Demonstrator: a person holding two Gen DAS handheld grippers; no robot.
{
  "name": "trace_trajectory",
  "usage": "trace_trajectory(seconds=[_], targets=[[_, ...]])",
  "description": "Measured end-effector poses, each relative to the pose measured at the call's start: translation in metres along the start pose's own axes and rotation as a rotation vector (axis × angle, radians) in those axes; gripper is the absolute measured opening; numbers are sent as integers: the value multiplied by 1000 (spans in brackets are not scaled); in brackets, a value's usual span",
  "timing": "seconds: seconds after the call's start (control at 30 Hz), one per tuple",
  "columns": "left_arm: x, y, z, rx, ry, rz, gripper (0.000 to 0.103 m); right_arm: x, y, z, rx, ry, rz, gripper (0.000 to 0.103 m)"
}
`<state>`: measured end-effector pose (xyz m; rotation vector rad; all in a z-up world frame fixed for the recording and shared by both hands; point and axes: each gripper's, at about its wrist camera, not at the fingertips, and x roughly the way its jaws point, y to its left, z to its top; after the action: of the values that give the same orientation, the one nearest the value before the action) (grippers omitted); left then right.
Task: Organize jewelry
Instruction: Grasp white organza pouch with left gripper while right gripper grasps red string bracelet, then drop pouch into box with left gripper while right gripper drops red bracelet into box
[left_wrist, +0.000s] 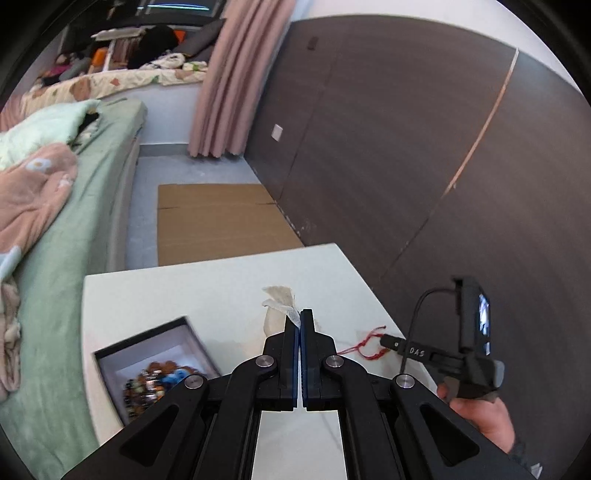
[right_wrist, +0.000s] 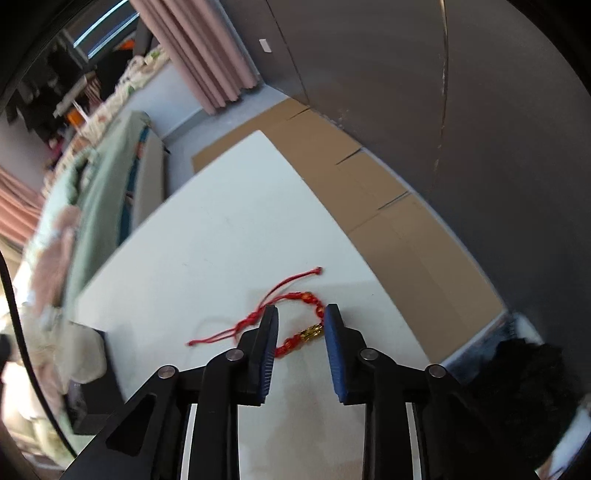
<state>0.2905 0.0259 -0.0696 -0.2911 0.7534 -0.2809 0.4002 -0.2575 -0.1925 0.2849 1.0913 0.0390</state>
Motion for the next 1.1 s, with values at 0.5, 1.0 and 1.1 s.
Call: trace_trajectory(seconds=[0.5, 1.0, 1.1], targets=[[-40, 49, -4, -86, -55, 4, 0, -15, 22, -4, -50, -75, -122, 9], [-57, 85, -15, -171, -47, 17, 88, -102, 97, -28, -148, -266, 191, 9], [-68, 89, -16, -173, -70, 47, 88, -113, 118, -35, -188, -269, 231, 9]])
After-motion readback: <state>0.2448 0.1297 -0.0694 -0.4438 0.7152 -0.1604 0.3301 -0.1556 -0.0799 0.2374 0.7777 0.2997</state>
